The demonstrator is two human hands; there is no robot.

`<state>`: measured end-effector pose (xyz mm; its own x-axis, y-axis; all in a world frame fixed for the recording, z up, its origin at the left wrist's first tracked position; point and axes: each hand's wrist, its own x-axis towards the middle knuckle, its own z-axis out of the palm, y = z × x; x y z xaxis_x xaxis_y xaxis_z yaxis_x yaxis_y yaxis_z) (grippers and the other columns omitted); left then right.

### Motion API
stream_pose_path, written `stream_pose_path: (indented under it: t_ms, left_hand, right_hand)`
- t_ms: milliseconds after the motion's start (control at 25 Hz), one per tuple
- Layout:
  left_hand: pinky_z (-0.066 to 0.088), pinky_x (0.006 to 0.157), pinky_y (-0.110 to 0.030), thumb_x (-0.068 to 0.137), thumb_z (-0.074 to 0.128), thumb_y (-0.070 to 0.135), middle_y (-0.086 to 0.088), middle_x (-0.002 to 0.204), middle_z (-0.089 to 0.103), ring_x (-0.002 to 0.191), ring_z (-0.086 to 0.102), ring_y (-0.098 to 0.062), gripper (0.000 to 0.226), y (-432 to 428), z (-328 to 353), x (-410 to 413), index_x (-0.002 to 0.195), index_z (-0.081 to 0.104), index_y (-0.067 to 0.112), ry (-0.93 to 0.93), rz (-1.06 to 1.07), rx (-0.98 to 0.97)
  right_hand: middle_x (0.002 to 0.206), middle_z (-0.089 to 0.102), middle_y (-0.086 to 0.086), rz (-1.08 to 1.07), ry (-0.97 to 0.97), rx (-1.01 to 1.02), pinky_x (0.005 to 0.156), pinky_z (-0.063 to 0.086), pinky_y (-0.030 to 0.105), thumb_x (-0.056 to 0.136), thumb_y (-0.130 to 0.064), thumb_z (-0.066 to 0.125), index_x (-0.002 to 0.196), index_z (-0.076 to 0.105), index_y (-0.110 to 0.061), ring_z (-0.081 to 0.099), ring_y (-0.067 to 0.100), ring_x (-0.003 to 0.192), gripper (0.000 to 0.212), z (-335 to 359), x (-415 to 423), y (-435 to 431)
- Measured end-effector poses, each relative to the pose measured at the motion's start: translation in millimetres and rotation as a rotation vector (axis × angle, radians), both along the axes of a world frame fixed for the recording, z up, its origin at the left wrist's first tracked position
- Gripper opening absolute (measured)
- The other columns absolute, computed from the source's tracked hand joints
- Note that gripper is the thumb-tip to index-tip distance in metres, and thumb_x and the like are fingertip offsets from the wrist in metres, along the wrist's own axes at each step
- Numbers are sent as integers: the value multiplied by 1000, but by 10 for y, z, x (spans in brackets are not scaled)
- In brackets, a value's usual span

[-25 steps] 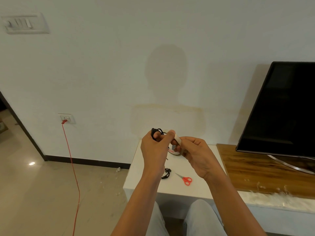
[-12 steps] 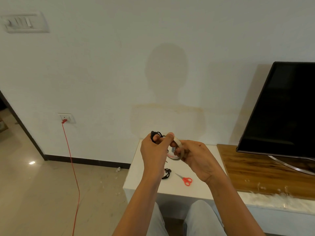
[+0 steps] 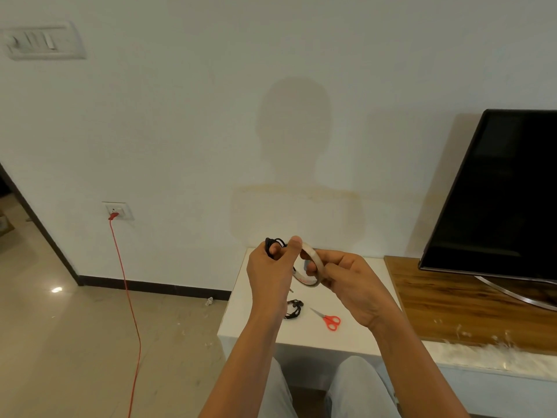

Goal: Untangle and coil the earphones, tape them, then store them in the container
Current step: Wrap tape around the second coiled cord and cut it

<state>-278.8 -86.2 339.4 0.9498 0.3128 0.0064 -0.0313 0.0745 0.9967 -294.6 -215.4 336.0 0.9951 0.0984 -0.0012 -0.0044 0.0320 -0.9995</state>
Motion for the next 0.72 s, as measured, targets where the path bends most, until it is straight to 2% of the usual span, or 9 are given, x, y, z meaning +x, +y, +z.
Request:
stream_pose_path:
  t_ms: [40, 120, 240, 320, 440, 560, 720]
  left_hand:
    - [43, 62, -31, 84, 70, 32, 4, 55, 43, 57, 40, -15, 36, 21, -13, -1, 66, 51, 7, -9, 0, 39]
    - [42, 58, -16, 85, 68, 36, 3, 63, 50, 56, 43, -11, 33, 55, -37, -30, 72, 53, 9, -69, 54, 212]
    - [41, 53, -7, 84, 70, 32, 9, 82, 66, 51, 46, -3, 22, 51, -8, -112, 82, 52, 18, -193, 23, 391]
    - [41, 54, -7, 84, 70, 33, 4, 88, 70, 50, 46, -5, 26, 20, -30, -100, 87, 48, 19, -234, -72, 505]
    - [39, 52, -8, 86, 67, 34, 1, 90, 69, 50, 42, -8, 28, 27, -79, -27, 89, 45, 18, -244, -93, 649]
    - [37, 53, -9, 90, 61, 36, 8, 77, 54, 56, 43, -7, 27, 29, -152, -5, 100, 53, 12, -294, -69, 795]
    - [32, 55, -9, 95, 49, 40, 7, 84, 53, 73, 48, -10, 28, -21, -248, 4, 105, 54, 15, -323, -64, 911]
  right_hand:
    - [93, 74, 9, 0, -12, -14, 87, 54, 28, 93, -1, 51, 102, 72, -16, 69, 17, 87, 27, -2, 0, -21]
    - [92, 76, -1, -42, -50, -65, 81, 54, 22, 92, -8, 57, 108, 67, -18, 71, 14, 89, 22, -21, 11, -57]
    - [87, 75, -14, -134, -131, -211, 66, 49, 9, 88, -16, 64, 102, 66, -26, 69, 3, 86, 17, -47, 17, -60]
    - [84, 74, -16, -174, -177, -273, 64, 49, 6, 85, -23, 68, 99, 66, -29, 69, -2, 85, 16, -57, 21, -42]
    - [85, 69, -25, -203, -213, -337, 63, 46, 2, 85, -23, 69, 101, 65, -29, 65, -12, 82, 18, -74, 23, -11]
    - [84, 65, -30, -219, -199, -354, 62, 43, -1, 86, -19, 69, 106, 66, -23, 62, -18, 79, 21, -110, 43, -11]
    - [84, 61, -27, -237, -179, -386, 59, 40, -4, 85, -17, 69, 110, 66, -22, 57, -25, 74, 25, -149, 55, -19]
